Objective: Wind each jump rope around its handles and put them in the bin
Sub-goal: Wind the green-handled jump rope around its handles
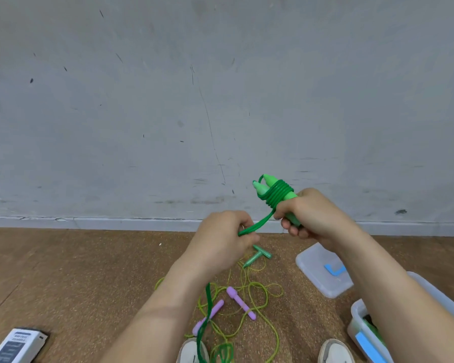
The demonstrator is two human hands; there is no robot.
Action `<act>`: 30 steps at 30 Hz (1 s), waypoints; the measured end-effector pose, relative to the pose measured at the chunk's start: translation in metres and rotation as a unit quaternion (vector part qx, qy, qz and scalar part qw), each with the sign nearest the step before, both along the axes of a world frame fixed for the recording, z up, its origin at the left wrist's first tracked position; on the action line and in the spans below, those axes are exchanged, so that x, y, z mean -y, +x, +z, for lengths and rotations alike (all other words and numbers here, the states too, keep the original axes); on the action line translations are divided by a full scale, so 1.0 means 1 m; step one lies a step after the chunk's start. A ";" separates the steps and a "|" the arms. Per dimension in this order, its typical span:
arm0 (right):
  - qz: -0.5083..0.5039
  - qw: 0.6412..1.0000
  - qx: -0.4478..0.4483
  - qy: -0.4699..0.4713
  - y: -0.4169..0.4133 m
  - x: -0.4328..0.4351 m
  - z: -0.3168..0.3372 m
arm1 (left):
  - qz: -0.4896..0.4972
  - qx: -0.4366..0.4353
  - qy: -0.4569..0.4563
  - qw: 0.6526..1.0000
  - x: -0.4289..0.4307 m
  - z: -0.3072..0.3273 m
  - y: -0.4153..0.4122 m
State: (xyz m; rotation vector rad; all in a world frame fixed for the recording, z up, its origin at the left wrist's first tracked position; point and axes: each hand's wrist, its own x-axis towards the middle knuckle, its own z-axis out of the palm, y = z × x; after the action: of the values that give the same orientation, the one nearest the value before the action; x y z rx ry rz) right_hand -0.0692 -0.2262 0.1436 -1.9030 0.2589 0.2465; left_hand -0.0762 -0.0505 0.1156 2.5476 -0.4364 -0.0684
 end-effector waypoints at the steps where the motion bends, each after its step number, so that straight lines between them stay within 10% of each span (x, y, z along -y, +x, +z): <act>1: -0.008 1.000 0.007 -0.013 0.001 -0.001 -0.001 | -0.007 0.049 0.051 0.997 0.003 0.003 -0.002; 10: 0.117 0.881 0.071 -0.452 -0.006 -0.028 -0.001 | -0.046 0.138 0.200 0.969 0.011 0.008 0.000; 16: 0.132 0.855 0.127 -0.485 -0.011 -0.038 -0.008 | -0.028 0.160 0.192 0.968 0.004 0.005 0.000; 22: 0.041 0.843 0.234 -0.483 -0.004 -0.050 -0.025 | 0.027 -0.027 -0.081 0.996 0.001 0.011 0.001; 30: 0.111 0.852 0.184 -0.477 -0.005 -0.055 -0.039 | 0.059 0.056 0.152 0.985 -0.004 0.008 0.002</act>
State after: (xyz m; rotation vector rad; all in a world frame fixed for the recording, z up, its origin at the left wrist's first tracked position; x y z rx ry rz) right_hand -0.0737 -0.1711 0.1049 -2.9231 -0.1482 -0.1444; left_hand -0.0747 -0.0470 0.1239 2.8826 -0.3371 0.0576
